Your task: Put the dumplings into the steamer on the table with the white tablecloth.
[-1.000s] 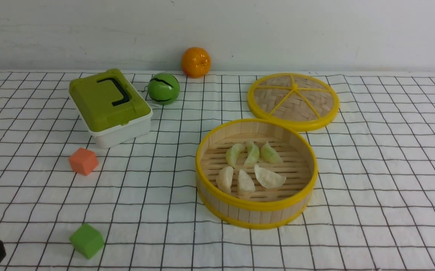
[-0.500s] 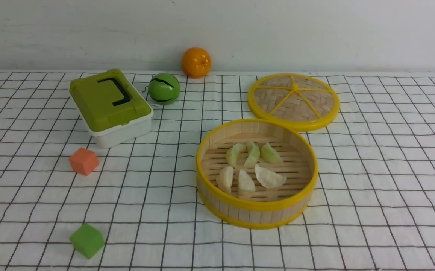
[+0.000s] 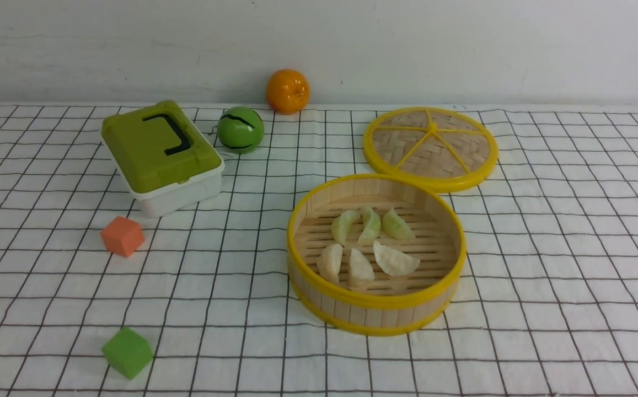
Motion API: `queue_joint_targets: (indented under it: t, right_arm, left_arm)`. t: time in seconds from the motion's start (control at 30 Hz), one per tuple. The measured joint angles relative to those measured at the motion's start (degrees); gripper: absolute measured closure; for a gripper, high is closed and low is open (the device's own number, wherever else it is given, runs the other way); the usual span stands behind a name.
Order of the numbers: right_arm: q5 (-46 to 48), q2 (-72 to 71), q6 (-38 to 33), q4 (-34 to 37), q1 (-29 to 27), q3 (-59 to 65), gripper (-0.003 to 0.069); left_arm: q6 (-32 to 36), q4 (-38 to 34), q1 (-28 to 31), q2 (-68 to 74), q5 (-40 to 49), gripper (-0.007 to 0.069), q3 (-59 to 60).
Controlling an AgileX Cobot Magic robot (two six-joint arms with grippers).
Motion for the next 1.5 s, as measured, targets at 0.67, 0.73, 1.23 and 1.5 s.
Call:
queue_joint_targets:
  t: [0.67,0.73,1.23,1.5]
  right_arm:
    - [0.00,0.00,0.00,0.00,0.00,0.00,0.0533]
    - [0.00,0.00,0.00,0.00,0.00,0.00,0.0533]
    - [0.00,0.00,0.00,0.01,0.00,0.00,0.0522]
    - [0.00,0.00,0.00,0.01,0.00,0.00,0.0518]
  left_arm:
    - [0.00,-0.20,0.00,0.00,-0.04,0.0636,0.00]
    - [0.00,-0.20,0.00,0.00,-0.04,0.0636,0.00]
    - [0.00,-0.21,0.00,0.00,-0.04,0.0636,0.00]
    - [0.00,-0.21,0.00,0.00,-0.04,0.0630,0.00]
